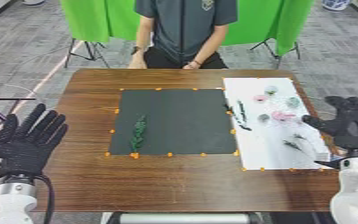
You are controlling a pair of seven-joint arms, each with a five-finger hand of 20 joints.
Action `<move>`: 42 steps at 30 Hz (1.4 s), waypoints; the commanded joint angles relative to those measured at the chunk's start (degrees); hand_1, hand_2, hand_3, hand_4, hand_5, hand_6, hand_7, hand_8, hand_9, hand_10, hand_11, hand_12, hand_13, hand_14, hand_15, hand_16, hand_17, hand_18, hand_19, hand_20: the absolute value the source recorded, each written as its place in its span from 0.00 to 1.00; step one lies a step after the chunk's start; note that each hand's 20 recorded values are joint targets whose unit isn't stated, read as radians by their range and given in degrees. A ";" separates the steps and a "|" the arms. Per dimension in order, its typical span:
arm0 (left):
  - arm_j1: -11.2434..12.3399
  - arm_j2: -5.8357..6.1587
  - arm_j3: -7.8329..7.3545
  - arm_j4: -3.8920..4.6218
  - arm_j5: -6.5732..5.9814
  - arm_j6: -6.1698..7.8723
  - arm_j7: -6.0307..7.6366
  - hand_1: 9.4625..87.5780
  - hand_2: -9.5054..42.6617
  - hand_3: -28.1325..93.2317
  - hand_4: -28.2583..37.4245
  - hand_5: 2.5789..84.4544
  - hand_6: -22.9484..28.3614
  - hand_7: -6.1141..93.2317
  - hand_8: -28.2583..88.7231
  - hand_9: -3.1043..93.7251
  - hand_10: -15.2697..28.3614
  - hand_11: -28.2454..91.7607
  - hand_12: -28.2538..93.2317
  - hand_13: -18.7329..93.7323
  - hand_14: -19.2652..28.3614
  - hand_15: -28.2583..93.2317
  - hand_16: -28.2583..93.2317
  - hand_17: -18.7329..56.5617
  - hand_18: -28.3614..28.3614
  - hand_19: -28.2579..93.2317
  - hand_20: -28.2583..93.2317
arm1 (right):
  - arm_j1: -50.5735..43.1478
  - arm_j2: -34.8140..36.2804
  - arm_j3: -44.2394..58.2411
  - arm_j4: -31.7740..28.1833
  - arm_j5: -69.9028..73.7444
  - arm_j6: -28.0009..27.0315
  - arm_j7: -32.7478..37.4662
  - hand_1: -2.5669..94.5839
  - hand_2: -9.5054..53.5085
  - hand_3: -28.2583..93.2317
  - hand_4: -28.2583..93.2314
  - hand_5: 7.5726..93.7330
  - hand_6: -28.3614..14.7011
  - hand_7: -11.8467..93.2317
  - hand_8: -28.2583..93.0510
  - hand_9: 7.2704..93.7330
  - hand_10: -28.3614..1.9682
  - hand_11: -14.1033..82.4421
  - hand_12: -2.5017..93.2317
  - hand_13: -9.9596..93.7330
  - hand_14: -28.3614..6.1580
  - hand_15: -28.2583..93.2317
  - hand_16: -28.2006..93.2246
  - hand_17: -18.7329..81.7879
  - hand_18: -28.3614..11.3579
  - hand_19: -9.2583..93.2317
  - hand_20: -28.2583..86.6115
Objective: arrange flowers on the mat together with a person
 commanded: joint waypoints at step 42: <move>-1.65 0.52 1.54 0.61 -1.20 2.79 -0.48 0.18 0.45 0.83 0.00 0.50 0.62 0.22 0.15 0.46 0.76 0.46 0.32 0.44 0.77 0.54 0.18 0.17 0.75 0.50 0.34 | 3.05 -1.13 -7.42 7.23 12.95 -6.06 18.42 0.59 0.00 0.77 0.00 0.72 0.65 0.57 0.33 0.66 0.49 0.79 0.66 0.66 0.32 0.88 0.71 0.54 0.11 0.92 0.67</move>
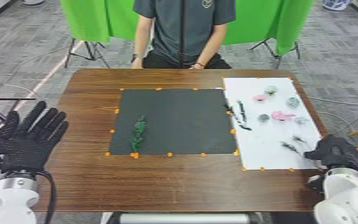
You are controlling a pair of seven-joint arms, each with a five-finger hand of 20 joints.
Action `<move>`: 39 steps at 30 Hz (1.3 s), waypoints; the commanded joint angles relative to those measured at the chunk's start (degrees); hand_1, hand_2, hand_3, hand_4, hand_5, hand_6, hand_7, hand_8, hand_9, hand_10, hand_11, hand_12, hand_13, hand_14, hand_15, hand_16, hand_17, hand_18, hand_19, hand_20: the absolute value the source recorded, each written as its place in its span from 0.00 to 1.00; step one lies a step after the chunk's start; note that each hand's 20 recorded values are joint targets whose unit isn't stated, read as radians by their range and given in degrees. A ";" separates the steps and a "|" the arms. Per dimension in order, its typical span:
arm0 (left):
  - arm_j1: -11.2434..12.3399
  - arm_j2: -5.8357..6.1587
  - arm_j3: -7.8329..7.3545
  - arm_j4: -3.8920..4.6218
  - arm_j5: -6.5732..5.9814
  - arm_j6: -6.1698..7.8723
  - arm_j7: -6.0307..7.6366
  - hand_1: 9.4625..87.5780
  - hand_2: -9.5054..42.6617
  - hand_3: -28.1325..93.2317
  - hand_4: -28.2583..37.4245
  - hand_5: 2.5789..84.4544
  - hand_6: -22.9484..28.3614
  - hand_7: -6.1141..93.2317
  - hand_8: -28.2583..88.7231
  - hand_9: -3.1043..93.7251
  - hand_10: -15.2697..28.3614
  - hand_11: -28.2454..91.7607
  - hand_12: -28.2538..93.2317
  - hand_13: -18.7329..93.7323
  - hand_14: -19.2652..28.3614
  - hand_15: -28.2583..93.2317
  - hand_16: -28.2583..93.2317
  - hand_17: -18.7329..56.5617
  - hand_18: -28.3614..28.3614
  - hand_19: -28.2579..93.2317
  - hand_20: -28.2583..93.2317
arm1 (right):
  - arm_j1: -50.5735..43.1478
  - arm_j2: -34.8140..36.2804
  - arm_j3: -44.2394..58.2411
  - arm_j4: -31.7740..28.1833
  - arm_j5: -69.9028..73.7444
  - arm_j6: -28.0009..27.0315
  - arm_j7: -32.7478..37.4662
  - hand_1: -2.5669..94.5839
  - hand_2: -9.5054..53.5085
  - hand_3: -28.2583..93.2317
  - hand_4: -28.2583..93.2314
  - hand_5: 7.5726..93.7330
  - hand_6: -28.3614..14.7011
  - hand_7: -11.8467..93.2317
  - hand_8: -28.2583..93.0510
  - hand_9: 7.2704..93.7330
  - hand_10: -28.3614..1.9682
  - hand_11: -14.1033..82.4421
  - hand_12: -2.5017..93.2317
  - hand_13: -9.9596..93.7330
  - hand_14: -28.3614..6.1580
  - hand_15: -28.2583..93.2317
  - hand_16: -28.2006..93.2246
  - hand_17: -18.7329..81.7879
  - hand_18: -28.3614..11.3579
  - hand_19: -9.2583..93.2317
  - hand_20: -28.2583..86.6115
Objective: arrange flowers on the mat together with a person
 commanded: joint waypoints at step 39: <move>0.47 -0.02 2.34 0.31 -1.59 0.10 -3.32 0.19 0.44 0.86 0.00 0.51 0.61 0.22 0.15 0.46 0.75 0.46 0.33 0.44 0.77 0.54 0.18 0.17 0.76 0.50 0.34 | 30.77 -11.10 -30.22 -2.31 9.37 13.22 7.04 0.59 0.00 0.80 0.07 0.76 0.61 0.56 0.38 0.72 0.44 0.78 0.68 0.71 0.29 0.88 0.71 0.59 0.04 0.99 0.62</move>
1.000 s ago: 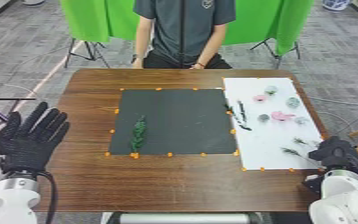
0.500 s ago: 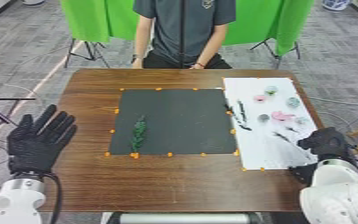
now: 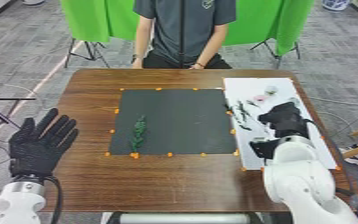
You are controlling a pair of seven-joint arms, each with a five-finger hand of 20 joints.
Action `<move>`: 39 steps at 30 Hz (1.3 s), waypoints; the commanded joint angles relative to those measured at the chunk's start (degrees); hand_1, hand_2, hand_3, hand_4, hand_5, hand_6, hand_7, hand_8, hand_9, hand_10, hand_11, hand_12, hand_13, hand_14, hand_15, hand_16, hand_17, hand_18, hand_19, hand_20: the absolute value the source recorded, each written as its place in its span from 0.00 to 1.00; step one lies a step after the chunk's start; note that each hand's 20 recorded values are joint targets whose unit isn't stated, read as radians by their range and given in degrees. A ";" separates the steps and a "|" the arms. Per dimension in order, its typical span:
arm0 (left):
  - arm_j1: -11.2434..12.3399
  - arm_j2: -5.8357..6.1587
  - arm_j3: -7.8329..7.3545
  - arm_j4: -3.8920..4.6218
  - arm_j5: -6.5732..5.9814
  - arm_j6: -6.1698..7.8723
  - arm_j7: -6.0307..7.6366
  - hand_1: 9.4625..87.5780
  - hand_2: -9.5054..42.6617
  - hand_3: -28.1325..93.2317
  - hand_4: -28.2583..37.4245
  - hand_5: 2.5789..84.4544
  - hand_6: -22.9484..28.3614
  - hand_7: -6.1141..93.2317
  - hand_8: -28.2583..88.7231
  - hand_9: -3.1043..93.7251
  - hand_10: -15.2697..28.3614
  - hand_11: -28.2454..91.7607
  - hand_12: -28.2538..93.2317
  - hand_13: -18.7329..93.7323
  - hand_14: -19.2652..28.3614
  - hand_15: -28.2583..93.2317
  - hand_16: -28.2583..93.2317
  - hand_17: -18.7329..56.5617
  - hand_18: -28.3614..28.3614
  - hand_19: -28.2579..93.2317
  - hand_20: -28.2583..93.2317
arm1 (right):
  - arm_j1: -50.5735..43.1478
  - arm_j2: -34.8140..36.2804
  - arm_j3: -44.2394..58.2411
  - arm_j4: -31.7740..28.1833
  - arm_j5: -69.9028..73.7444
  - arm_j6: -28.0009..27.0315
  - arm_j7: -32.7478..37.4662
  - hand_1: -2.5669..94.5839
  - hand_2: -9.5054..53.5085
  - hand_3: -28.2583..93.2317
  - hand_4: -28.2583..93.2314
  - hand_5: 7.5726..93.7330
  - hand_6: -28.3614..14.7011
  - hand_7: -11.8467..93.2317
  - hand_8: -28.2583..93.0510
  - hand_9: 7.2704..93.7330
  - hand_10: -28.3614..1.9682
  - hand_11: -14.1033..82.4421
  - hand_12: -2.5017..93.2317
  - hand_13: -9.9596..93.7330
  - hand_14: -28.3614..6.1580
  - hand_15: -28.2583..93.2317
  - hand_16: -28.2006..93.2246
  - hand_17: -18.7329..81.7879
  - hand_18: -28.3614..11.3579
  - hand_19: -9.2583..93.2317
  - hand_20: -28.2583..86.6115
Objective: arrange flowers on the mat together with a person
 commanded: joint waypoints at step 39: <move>-6.76 2.74 6.35 2.54 -2.48 0.43 -2.97 0.21 0.47 0.86 0.00 0.52 0.61 0.22 0.15 0.46 0.75 0.46 0.33 0.45 0.77 0.54 0.18 0.17 0.76 0.50 0.34 | 15.08 -18.48 -29.11 20.97 -8.38 -4.92 -2.09 0.56 0.00 0.80 0.06 0.74 0.59 0.52 0.35 0.70 0.44 0.74 0.66 0.71 0.27 0.88 0.69 0.60 0.02 1.00 0.58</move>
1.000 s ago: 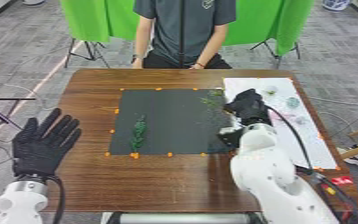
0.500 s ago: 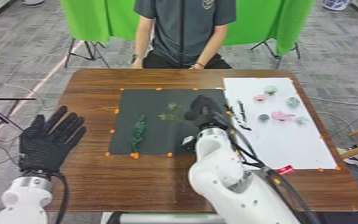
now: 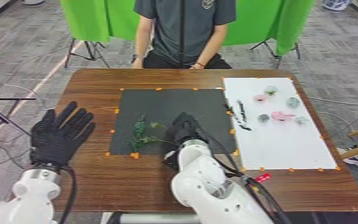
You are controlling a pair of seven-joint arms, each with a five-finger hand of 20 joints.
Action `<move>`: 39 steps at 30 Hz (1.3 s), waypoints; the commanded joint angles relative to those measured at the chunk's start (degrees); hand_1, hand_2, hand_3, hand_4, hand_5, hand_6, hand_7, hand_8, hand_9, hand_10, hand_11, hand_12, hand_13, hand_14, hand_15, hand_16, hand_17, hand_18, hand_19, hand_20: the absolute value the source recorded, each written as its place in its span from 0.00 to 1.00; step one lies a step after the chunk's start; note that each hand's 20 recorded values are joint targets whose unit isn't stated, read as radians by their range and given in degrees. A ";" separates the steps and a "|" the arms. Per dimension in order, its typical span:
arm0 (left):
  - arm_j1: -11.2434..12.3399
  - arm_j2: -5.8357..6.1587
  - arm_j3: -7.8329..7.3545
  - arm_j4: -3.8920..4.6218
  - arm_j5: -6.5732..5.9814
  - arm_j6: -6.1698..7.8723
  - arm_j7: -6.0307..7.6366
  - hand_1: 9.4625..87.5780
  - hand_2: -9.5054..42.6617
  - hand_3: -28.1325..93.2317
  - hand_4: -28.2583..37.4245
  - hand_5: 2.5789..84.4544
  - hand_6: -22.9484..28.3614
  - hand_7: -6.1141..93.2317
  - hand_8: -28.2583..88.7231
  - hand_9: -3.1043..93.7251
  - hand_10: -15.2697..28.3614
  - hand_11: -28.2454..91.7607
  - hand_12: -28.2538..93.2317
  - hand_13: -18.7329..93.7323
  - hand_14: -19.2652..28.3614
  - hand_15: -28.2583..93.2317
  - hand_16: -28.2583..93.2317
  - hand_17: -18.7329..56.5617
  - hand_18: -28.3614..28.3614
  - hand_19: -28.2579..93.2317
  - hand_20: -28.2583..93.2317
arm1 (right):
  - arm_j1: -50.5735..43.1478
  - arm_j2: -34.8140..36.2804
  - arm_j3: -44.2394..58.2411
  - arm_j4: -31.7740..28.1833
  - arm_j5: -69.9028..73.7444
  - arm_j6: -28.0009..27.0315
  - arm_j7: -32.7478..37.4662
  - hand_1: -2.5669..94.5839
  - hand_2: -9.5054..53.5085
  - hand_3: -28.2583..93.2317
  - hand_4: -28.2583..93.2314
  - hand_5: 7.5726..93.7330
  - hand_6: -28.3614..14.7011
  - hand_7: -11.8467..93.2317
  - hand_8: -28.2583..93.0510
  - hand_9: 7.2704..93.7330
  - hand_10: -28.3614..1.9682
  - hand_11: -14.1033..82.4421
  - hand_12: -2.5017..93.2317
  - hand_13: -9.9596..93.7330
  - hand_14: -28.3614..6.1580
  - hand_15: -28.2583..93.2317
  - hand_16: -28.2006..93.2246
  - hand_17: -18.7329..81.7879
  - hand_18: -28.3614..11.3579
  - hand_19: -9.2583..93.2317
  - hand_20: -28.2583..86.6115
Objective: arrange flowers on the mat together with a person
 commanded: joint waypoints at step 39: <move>4.22 -2.11 -3.48 -0.30 0.35 -1.56 0.00 0.23 0.43 0.86 0.00 0.52 0.62 0.22 0.15 0.46 0.76 0.46 0.33 0.44 0.76 0.54 0.18 0.17 0.76 0.50 0.34 | -4.99 8.35 3.62 -11.14 4.45 -9.01 -4.92 0.46 0.00 0.85 0.08 0.69 0.50 0.28 0.14 0.67 0.39 0.76 0.57 0.70 0.24 0.88 0.70 0.58 0.03 1.00 0.57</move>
